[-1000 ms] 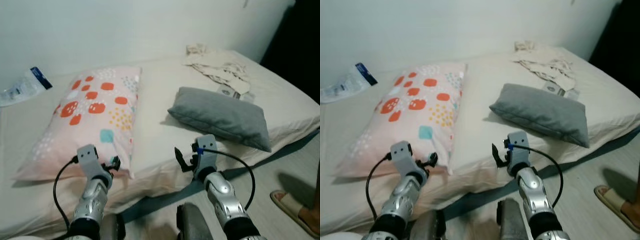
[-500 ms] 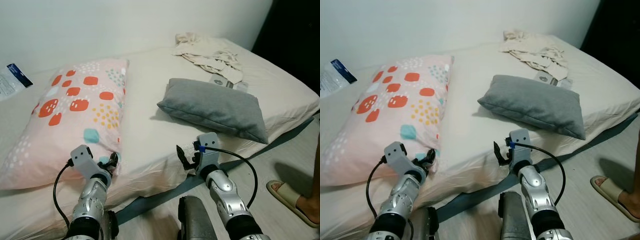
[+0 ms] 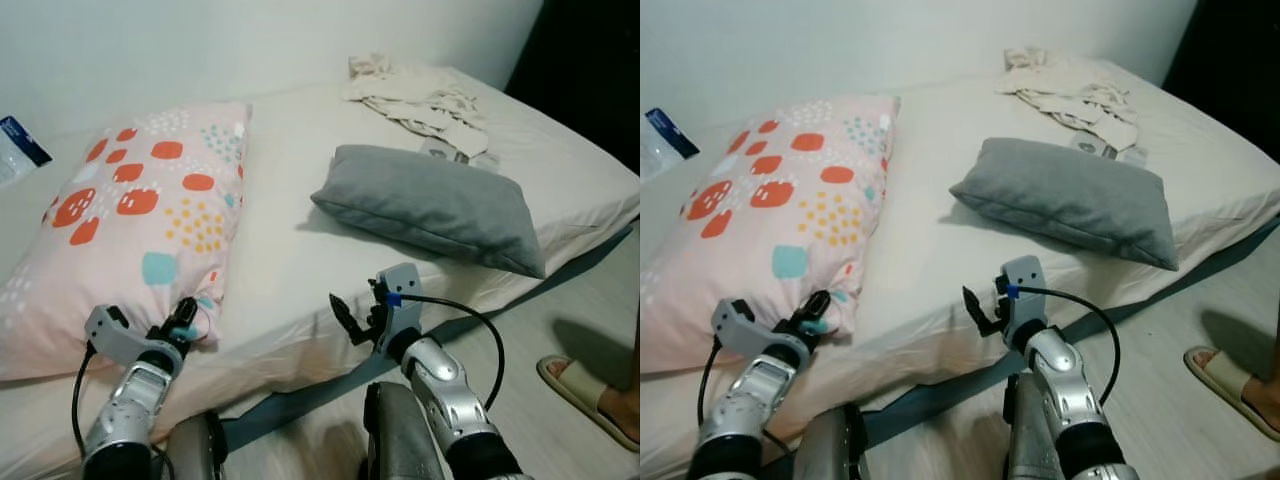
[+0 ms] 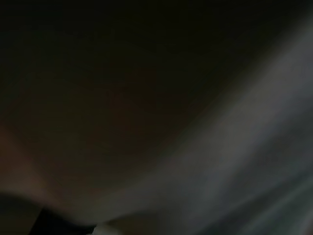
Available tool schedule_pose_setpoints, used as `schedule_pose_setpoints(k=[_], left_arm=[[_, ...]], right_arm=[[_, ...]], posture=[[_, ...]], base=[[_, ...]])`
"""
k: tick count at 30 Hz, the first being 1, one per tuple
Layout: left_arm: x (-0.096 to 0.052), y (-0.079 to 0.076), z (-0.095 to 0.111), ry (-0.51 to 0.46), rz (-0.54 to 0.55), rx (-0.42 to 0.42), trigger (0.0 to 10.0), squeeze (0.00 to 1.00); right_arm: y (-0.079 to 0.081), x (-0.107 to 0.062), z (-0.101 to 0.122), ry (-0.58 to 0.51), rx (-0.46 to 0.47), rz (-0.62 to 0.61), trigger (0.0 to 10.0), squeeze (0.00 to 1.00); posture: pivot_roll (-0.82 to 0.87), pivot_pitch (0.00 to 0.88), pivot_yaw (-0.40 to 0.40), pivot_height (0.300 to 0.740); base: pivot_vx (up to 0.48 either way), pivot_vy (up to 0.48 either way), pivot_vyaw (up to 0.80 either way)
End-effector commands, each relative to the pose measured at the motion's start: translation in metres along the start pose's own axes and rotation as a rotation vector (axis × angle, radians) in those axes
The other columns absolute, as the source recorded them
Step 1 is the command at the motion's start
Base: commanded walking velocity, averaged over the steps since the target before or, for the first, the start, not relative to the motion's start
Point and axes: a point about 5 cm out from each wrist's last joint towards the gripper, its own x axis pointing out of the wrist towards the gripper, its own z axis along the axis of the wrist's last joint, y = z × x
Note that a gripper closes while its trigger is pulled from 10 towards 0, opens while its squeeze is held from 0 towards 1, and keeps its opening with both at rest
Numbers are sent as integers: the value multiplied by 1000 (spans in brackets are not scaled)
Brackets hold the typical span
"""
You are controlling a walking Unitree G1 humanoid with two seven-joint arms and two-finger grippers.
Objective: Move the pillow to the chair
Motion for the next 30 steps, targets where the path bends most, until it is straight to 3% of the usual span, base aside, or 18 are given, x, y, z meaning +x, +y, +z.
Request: schedule_pose_setpoints(k=[1, 3, 4, 7, 9, 12, 13, 14, 15, 16, 17, 18, 19, 20, 22, 24, 29, 30], left_arm=[[-9, 18, -1, 26, 37, -12, 10000, 0], [-13, 26, 4, 8, 53, -19, 10000, 0], [-20, 37, 16, -86, 92, -102, 10000, 0], [-22, 39, 24, -160, 98, -181, 10000, 0], [-28, 40, 39, -296, 52, -340, 10000, 0], [-31, 35, 42, -295, -52, -370, 10000, 0], [-30, 31, 37, -213, -81, -277, 10000, 0], [-30, 31, 37, -213, -81, -277, 10000, 0], [-28, 26, 29, -115, -91, -126, 10000, 0], [-26, 21, 16, 12, -94, 128, 10000, 0], [-25, 15, 4, 83, -101, 373, 10000, 0], [-24, 8, -4, 112, -124, 526, 10000, 0], [-24, 8, -4, 112, -124, 526, 10000, 0], [-23, -2, -10, 117, -176, 633, 10000, 0], [-24, -13, -15, 125, -241, 669, 10000, 0], [-35, -33, -26, 178, -410, 739, 10000, 0], [-57, -51, -31, 239, -578, 672, 10000, 0], [-64, -57, -27, 227, -609, 605, 10000, 0]], right_arm=[[2, -3, -4, 17, 15, 6, 10000, 0], [2, -3, -5, 22, 15, 8, 10000, 0], [2, -5, -7, 30, 15, 9, 10000, 0], [1, -6, -7, 33, 15, 9, 10000, 0], [1, -6, -7, 36, 14, 9, 10000, 0], [1, -7, -7, 37, 11, 9, 10000, 0], [1, -7, -7, 37, 10, 10, 10000, 0], [1, -7, -7, 37, 10, 10, 10000, 0], [1, -7, -6, 37, 8, 10, 10000, 0], [0, -7, -6, 38, 5, 11, 10000, 0], [0, -8, -6, 41, 2, 12, 10000, 0], [0, -8, -7, 44, -1, 13, 10000, 0], [0, -8, -7, 44, -1, 13, 10000, 0], [0, -8, -8, 48, -5, 16, 10000, 0], [1, -9, -9, 50, -6, 18, 10000, 0], [2, -11, -10, 52, -7, 19, 10000, 0], [2, -13, -11, 51, -4, 13, 10000, 0], [2, -14, -11, 51, 1, 8, 10000, 0]], posture=[[-63, 177, 5, 556], [-62, 178, 4, 556], [-62, 177, 4, 556], [-63, 176, 4, 556], [-64, 174, 3, 556], [-66, 172, 3, 556], [-69, 170, 1, 556], [-69, 170, 1, 556], [-69, 170, 1, 556], [-59, 173, -8, 556], [-54, 172, -10, 556], [-53, 171, -10, 556], [-53, 171, -10, 556], [-51, 170, -10, 556], [-52, 167, -7, 556], [-54, 162, 0, 556], [-54, 160, 5, 556], [-55, 157, 4, 556]], base=[[0, 0, 0], [0, 0, 0], [0, 0, 0], [0, 0, 0], [0, 0, 0], [0, 0, 0], [0, 0, 0], [0, 0, 0], [0, 0, 0], [0, 0, 0], [0, 0, 0], [0, 0, 0], [0, 0, 0], [0, 0, 0], [0, 0, 0], [0, 0, 0], [0, 0, 0], [0, 0, 0]])
